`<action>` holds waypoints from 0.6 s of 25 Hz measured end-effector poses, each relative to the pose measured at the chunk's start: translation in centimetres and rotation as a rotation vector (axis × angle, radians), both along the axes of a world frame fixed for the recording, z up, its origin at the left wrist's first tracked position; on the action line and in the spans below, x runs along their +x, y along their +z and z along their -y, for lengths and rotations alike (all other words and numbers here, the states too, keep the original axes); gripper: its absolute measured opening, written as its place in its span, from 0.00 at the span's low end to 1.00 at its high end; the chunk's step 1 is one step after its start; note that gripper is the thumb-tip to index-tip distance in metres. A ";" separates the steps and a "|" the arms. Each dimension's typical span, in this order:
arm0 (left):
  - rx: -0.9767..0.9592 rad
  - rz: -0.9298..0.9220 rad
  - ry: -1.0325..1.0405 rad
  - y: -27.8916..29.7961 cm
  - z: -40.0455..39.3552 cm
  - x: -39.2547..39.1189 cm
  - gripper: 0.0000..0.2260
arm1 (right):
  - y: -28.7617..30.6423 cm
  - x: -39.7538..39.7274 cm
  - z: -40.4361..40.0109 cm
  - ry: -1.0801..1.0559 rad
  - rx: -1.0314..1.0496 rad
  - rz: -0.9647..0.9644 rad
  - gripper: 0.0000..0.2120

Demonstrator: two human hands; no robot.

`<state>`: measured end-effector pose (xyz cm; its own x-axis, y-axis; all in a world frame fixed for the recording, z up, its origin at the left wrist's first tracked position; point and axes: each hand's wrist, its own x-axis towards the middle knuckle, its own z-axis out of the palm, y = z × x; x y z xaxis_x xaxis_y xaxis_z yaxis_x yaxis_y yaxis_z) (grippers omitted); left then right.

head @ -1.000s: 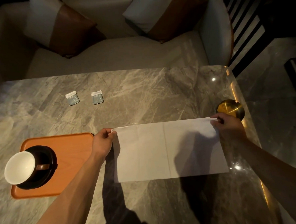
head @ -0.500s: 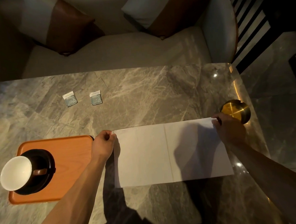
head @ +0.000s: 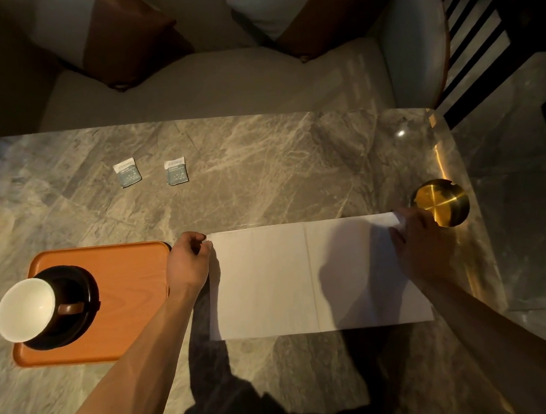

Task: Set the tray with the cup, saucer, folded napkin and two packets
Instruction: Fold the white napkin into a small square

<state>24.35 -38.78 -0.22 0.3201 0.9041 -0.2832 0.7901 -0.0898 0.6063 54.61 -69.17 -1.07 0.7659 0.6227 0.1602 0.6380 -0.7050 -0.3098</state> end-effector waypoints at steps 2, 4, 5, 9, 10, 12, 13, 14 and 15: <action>0.062 -0.013 0.010 0.4 1.1 0.0 0.09 | 0.2 -1.6 0.7 0.027 -0.016 -0.005 0.15; 0.237 -0.085 -0.105 0.9 3.4 0.0 0.09 | 0.2 -3.7 1.5 0.046 -0.039 -0.011 0.18; 0.315 -0.093 -0.199 1.2 5.0 0.2 0.10 | 0.2 -5.0 1.8 0.080 -0.046 -0.023 0.19; 0.385 -0.018 -0.585 0.7 12.7 1.7 0.14 | -0.2 -11.5 1.8 0.317 -0.130 -0.104 0.22; 0.370 -0.058 -0.666 0.1 14.5 2.1 0.17 | -0.3 -12.8 1.6 0.354 -0.181 -0.121 0.23; 0.350 -0.176 -0.793 -1.1 17.5 2.4 0.22 | -0.6 -14.9 1.1 0.384 -0.314 -0.136 0.26; 0.345 -0.227 -0.833 -1.7 18.7 2.4 0.24 | -0.7 -15.7 1.1 0.378 -0.365 -0.152 0.28; 0.347 -0.268 -0.857 -2.2 19.6 2.2 0.25 | -0.9 -16.2 1.2 0.365 -0.401 -0.170 0.29; 0.348 -0.300 -0.860 -2.7 20.1 1.9 0.26 | -1.3 -16.5 1.4 0.355 -0.426 -0.185 0.30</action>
<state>26.21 -58.87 -2.94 0.8682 0.4438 -0.2221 0.4881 -0.8444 0.2207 38.07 -70.62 -2.33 0.4896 0.8267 -0.2772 0.8204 -0.5445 -0.1748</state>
